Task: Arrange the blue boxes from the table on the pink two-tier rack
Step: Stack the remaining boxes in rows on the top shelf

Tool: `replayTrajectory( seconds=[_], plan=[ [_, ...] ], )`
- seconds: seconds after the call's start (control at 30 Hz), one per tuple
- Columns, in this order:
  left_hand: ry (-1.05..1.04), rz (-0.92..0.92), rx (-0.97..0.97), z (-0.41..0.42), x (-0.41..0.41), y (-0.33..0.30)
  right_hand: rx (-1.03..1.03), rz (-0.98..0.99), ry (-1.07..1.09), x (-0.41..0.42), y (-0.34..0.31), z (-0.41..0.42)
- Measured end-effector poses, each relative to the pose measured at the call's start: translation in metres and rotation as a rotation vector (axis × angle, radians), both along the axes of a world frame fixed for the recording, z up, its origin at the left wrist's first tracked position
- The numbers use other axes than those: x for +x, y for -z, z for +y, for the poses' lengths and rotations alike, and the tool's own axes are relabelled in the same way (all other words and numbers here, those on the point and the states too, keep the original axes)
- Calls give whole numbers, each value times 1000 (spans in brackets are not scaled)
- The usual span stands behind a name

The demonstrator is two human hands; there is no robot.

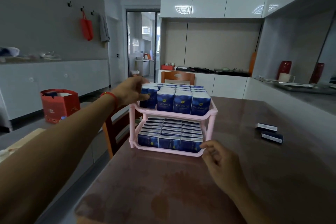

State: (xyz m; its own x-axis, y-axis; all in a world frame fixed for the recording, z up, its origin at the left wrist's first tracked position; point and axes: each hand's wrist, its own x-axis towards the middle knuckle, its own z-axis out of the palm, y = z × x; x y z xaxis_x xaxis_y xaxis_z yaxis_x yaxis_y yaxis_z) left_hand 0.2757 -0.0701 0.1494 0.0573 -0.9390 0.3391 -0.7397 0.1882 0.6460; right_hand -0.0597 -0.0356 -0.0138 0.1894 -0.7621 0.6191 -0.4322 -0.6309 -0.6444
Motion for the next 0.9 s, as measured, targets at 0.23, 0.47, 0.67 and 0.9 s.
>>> replayTrajectory(
  seconds=[0.23, 0.47, 0.67, 0.9],
  plan=[
    [-16, -151, -27, -7, -1, 2, -3, -25, 17, 4, -1, -1],
    [-64, -226, -22, -7, -6, 2, 7, -4, 25, 5, 0, 1],
    [-77, -210, -23, -13, -3, -3, 23, -4, 28, 7, 0, 2],
    [-113, -270, 12, -18, -10, -2, 39, -18, 27, 8, 1, 2]
  ],
)
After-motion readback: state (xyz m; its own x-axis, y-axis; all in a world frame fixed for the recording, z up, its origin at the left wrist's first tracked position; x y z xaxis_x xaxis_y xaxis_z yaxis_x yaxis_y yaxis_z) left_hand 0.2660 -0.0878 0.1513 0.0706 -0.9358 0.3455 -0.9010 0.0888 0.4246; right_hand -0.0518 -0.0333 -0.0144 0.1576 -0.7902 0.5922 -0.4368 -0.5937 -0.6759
